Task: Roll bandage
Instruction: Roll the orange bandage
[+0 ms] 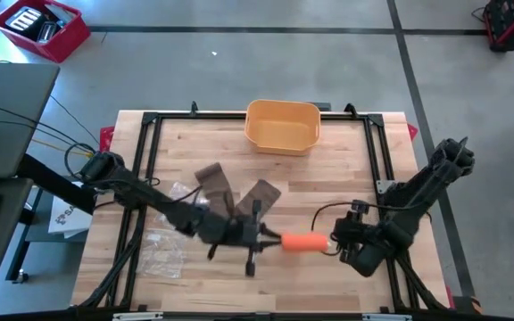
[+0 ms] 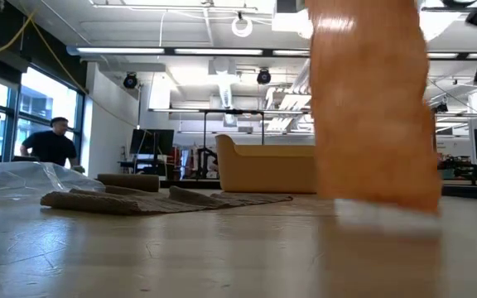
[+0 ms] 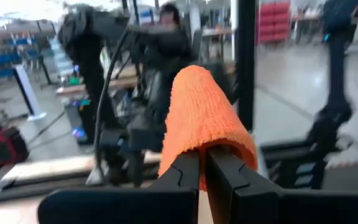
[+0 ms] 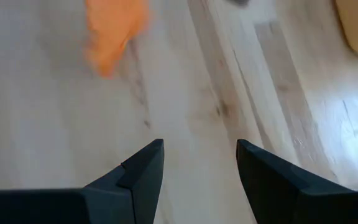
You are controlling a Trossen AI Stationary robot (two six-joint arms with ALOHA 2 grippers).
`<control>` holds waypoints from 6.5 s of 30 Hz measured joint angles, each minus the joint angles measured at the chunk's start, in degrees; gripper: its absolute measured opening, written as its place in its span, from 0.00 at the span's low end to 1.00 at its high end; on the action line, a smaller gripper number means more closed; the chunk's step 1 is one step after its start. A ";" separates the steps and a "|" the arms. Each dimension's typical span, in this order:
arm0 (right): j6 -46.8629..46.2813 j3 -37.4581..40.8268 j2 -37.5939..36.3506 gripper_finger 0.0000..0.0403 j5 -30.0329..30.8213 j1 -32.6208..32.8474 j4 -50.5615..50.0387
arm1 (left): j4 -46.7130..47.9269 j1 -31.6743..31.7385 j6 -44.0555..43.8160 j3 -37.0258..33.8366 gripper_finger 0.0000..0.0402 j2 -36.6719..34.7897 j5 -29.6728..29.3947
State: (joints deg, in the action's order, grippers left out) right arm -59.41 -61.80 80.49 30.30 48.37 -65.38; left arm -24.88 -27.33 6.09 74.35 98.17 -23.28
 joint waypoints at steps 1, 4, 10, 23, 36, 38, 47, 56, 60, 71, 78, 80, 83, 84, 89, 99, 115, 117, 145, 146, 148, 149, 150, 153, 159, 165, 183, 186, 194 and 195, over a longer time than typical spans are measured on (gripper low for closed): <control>-0.38 -1.43 0.00 0.48 0.73 0.95 -0.82 | -0.02 -0.98 -0.05 1.53 0.00 0.15 -0.78; -1.62 -5.63 -0.02 0.48 3.49 3.46 -3.08 | 1.08 -2.64 0.20 5.25 0.00 0.54 -3.04; -2.13 -10.75 -0.02 0.48 7.58 7.69 -4.68 | 6.07 1.72 2.98 5.68 0.00 0.87 -2.92; 15.50 5.77 -0.02 0.48 -4.71 6.42 19.24 | -5.02 25.60 -3.39 -17.03 0.00 1.01 11.89; 47.19 26.90 4.14 0.48 -14.24 -15.97 71.98 | -9.55 29.46 -5.90 -25.85 0.00 0.98 13.76; 50.26 27.02 6.97 0.48 -14.20 -19.01 74.24 | -9.47 29.46 -5.92 -25.97 0.00 0.98 13.76; 54.93 22.85 19.56 0.34 -24.25 -28.28 77.24 | -9.29 29.41 -6.06 -25.97 0.00 0.98 13.67; 51.75 21.93 20.20 0.02 -25.18 -27.36 75.68 | -8.40 29.38 -5.03 -25.97 0.00 0.97 13.25; 49.04 22.34 11.18 0.01 -24.00 -22.48 71.08 | -4.97 28.50 -3.10 -25.97 0.00 0.94 13.01; 39.99 13.10 -10.80 0.00 -9.24 -4.17 51.32 | -3.06 28.43 -2.55 -25.97 0.00 0.92 12.21; 52.15 -6.39 -7.39 0.00 12.55 3.69 39.19 | -2.04 24.97 -7.88 -25.97 0.00 0.92 18.48; 55.76 -11.63 -6.47 0.00 19.79 3.69 34.99 | -0.94 21.90 -10.28 -25.96 0.00 0.92 18.83; 57.99 -17.96 -6.29 0.00 26.76 1.64 28.67 | 0.50 16.42 -13.53 -25.95 0.00 0.90 18.89; 58.13 -19.43 -6.29 0.00 27.86 0.37 26.14 | 0.86 14.60 -14.94 -25.95 0.00 0.89 18.87; 57.43 -23.34 -7.10 0.00 27.83 -9.57 14.63 | 0.79 5.38 -21.79 -25.92 0.00 -0.41 15.69; 64.38 -5.02 -7.00 0.00 0.07 -32.80 25.70 | -7.32 -7.72 -21.73 -25.91 0.00 -4.74 -4.01; 59.40 26.47 2.10 0.11 -17.97 -31.81 80.94 | -19.14 -4.61 -15.45 -25.93 0.00 -4.79 -3.36; 59.38 26.47 1.75 0.19 -18.05 -31.83 78.61 | -17.48 -3.56 -17.98 -25.95 0.00 -4.78 -3.41; 50.93 35.74 -19.28 0.41 6.71 -15.50 77.31 | -11.33 4.27 -41.60 -25.95 0.00 -5.11 -9.56; 51.65 35.70 -19.28 0.41 8.11 -15.59 77.88 | -12.16 4.44 -40.87 -25.95 0.00 -5.15 -8.60; 52.89 35.63 -19.37 0.41 8.77 -15.58 79.28 | -12.30 4.78 -39.86 -25.95 0.00 -5.96 -6.23; 53.46 35.63 -19.43 0.41 8.65 -15.32 80.20 | -12.19 4.96 -39.55 -25.95 0.00 -6.50 -5.46; 54.17 35.63 -19.43 0.41 8.01 -15.07 81.65 | -11.94 5.10 -39.48 -25.95 0.00 -6.94 -5.12; 55.44 35.59 -19.47 0.41 2.33 -14.43 84.40 | -11.83 5.25 -39.01 -25.95 0.00 -8.14 -4.79; 57.58 35.59 -19.41 0.41 0.64 -14.46 88.46 | -11.89 5.02 -38.40 -25.95 0.00 -9.09 -4.68; 60.74 35.59 -19.41 0.41 0.99 -14.46 93.02 | -11.77 4.83 -38.34 -25.95 0.00 -9.09 -3.76; 62.96 35.59 -11.72 0.41 -3.55 -17.26 104.27 | -11.74 3.98 -36.75 -25.95 0.00 -9.09 -3.77; 64.02 35.59 -10.69 0.41 -3.41 -17.26 106.70 | -11.49 3.96 -37.23 -25.95 0.00 -9.09 -3.75; 65.31 35.61 -11.98 0.41 1.10 -16.81 103.68 | -11.32 3.68 -37.86 -25.95 0.00 -9.04 -4.06; 65.22 35.61 -12.44 0.41 1.21 -16.44 102.96 | -11.31 3.67 -37.99 -25.95 0.00 -9.03 -4.03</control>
State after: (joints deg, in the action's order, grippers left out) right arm 5.81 -26.20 68.05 31.51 31.93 37.58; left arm -36.19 -23.66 -31.90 48.40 89.14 -27.31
